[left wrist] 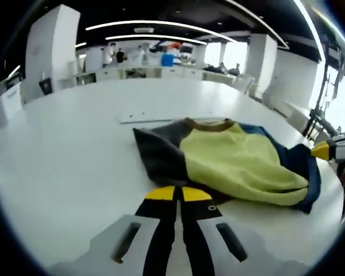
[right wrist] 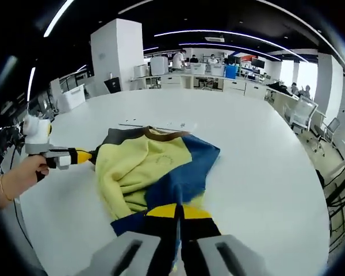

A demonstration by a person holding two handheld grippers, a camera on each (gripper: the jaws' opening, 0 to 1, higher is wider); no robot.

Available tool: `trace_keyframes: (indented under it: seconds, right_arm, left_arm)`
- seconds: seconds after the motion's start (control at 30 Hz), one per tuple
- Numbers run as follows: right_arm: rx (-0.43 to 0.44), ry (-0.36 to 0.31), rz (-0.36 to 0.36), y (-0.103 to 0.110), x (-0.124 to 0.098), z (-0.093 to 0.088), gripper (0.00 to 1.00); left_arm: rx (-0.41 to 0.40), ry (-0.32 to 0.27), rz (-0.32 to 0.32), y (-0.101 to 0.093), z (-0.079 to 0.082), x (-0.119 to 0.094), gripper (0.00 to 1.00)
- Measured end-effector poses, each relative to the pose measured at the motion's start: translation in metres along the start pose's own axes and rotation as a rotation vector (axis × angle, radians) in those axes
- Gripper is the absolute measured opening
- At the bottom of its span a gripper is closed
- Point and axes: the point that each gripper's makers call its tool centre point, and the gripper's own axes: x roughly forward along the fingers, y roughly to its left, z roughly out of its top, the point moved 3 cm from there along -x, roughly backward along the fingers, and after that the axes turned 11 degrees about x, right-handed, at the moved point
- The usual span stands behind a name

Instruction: Fold the garment on the visible template until the final outline fits inside the template.

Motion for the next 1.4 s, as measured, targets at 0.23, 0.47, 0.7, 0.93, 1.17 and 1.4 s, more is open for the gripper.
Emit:
trace_keyframes:
  seconds: [0.23,0.47,0.7,0.93,1.17,1.4]
  right_arm:
    - [-0.013,-0.010,-0.097,-0.033,-0.001,0.010,0.00]
    - [-0.034,-0.002,-0.191,-0.071,0.009,0.017,0.00]
    - [-0.048,0.045,-0.272,-0.108,0.025,0.020,0.00]
    - [-0.085,0.078,-0.305,-0.123,0.033,0.022,0.00]
    - [-0.084,0.108,-0.342,-0.141,0.039,0.023,0.00]
    - [-0.099,0.137,-0.380,-0.159,0.040,0.025,0.00]
  left_arm:
    - [0.022,0.009,-0.004,0.010,0.001,-0.002,0.00]
    - [0.034,0.031,-0.005,0.024,-0.001,-0.001,0.00]
    - [0.046,0.051,-0.017,0.027,-0.006,0.000,0.00]
    - [0.045,0.059,-0.015,0.028,-0.009,0.000,0.00]
    - [0.051,0.078,0.000,0.035,-0.016,-0.003,0.00]
    - [0.073,0.100,0.015,0.046,-0.022,-0.007,0.00]
